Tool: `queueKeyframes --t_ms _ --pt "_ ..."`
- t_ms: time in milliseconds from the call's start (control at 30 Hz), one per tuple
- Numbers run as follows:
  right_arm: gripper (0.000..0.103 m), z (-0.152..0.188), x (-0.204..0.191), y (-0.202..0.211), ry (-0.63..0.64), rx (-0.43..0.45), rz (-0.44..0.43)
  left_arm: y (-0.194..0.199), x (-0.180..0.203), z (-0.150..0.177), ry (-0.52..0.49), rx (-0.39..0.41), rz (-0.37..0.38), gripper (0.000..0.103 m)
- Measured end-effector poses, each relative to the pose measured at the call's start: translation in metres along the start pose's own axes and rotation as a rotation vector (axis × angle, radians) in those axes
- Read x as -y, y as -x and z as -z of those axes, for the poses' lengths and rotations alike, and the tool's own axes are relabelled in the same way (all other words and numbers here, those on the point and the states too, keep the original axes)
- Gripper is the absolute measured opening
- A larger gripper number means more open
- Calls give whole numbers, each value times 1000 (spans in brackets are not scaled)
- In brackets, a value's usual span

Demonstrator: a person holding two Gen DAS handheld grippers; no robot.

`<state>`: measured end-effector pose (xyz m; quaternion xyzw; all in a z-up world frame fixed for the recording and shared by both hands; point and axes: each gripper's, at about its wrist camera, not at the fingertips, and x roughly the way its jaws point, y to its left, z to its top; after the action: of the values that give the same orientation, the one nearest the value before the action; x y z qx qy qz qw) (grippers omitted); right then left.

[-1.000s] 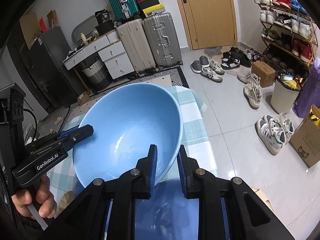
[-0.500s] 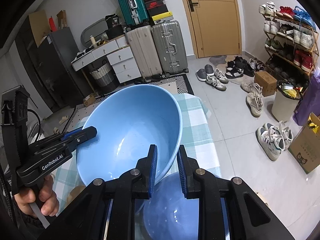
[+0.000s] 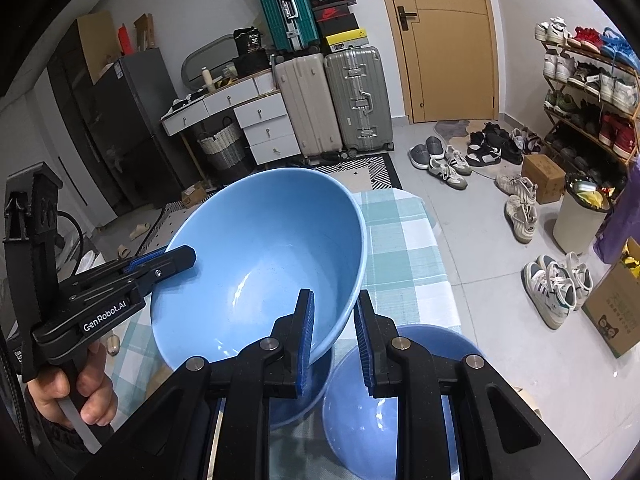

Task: Organize plates and bowls
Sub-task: 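Lift and carry the held blue bowls toward the plate stack with both tools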

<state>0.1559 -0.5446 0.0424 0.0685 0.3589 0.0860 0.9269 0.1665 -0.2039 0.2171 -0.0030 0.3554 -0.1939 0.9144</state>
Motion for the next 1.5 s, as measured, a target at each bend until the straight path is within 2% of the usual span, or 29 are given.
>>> queueKeyframes --t_ms 367,567,1033,1500 --pt "21 15 -19 4 26 -5 -5 28 -8 21 7 3 -15 9" --pt "21 19 -21 0 39 -15 -8 28 -13 29 13 0 -30 9" --pt "21 33 -34 -25 64 -47 -21 9 -38 53 48 -25 -54 9" --pt "21 40 -35 -59 83 -91 9 -32 -56 69 63 -74 -56 10"
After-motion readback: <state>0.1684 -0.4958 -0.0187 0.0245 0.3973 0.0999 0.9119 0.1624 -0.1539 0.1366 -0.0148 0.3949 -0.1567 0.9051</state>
